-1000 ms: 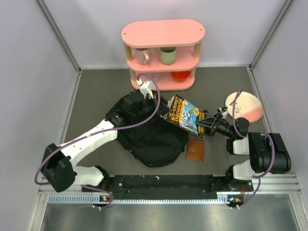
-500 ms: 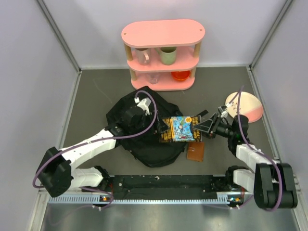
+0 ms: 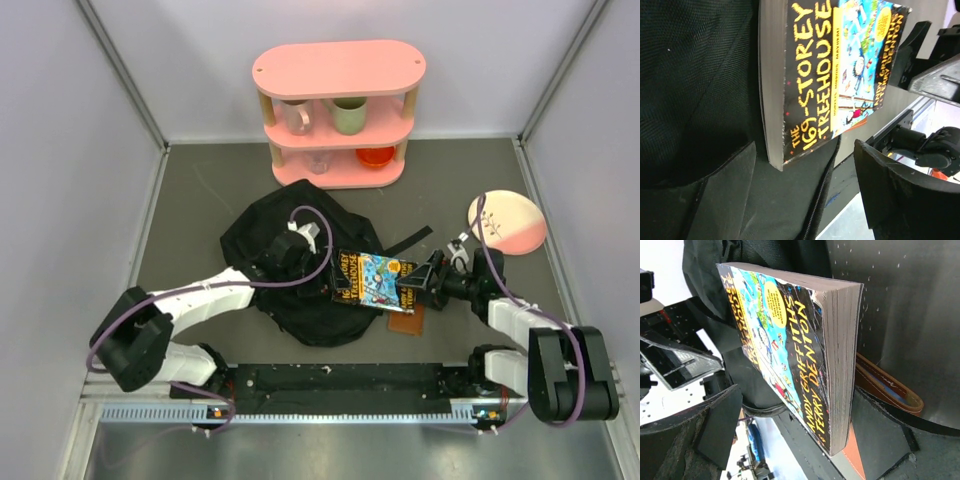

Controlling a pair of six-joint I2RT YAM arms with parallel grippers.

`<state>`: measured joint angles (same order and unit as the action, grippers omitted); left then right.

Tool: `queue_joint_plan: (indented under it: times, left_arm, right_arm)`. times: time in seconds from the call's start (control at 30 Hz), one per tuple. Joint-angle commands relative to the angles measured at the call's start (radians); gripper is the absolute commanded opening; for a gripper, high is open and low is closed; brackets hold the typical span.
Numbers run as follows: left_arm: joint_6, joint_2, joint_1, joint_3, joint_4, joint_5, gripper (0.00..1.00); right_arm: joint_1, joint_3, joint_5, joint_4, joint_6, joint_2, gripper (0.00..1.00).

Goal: Pack the student bag
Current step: Pick up the book from the center of the board.

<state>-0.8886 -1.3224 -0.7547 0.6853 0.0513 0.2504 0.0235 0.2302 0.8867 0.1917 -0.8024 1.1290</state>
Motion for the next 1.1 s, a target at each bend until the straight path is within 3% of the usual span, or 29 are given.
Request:
queue_joint_plan:
  times: [0.0,0.17,0.3,0.43,0.53,0.63,0.7,0.73,0.8,0.83,0.93,1.07]
  left_arm:
    - [0.014,-0.078,-0.003,0.042,-0.079,0.079,0.83]
    - [0.014,-0.161,-0.009,0.069,-0.125,0.133,0.81]
    - [0.019,-0.179,-0.012,0.079,-0.160,0.158,0.76]
    - [0.028,-0.196,-0.015,0.103,-0.180,0.179,0.55]
    - [0.031,-0.190,-0.015,0.111,-0.180,0.176,0.44]
    - [0.037,-0.175,-0.015,0.114,-0.174,0.165,0.42]
    - [0.051,-0.164,-0.015,0.122,-0.145,0.148,0.42]
    - [0.057,-0.150,-0.015,0.128,-0.136,0.142,0.43]
    - [0.076,-0.127,-0.015,0.128,-0.116,0.122,0.49]
    - [0.080,-0.095,-0.015,0.128,-0.110,0.112,0.62]
    - [0.100,-0.007,-0.017,0.126,-0.077,0.044,0.82]
    - [0.120,0.123,-0.015,0.114,-0.062,-0.071,0.95]
  right_arm:
    - [0.012,0.020,0.014,0.071,0.022,0.037,0.85]
    - [0.012,0.020,0.003,0.092,0.022,0.089,0.87]
    - [0.013,0.001,0.046,0.229,-0.023,0.129,0.87]
    - [0.021,-0.023,0.103,0.419,-0.145,0.155,0.83]
    - [0.021,-0.023,0.118,0.431,-0.165,0.120,0.74]
    - [0.021,-0.016,0.109,0.356,-0.156,0.032,0.61]
    - [0.021,0.012,0.081,0.261,-0.127,-0.058,0.47]
    - [0.021,0.024,0.069,0.212,-0.091,-0.093,0.30]
    - [0.023,0.066,0.043,0.082,-0.061,-0.152,0.18]
    - [0.021,0.080,0.032,0.039,-0.043,-0.208,0.07]
    - [0.021,0.121,0.018,-0.047,-0.050,-0.287,0.03]
    - [0.021,0.124,0.060,0.023,-0.162,-0.357,0.00]
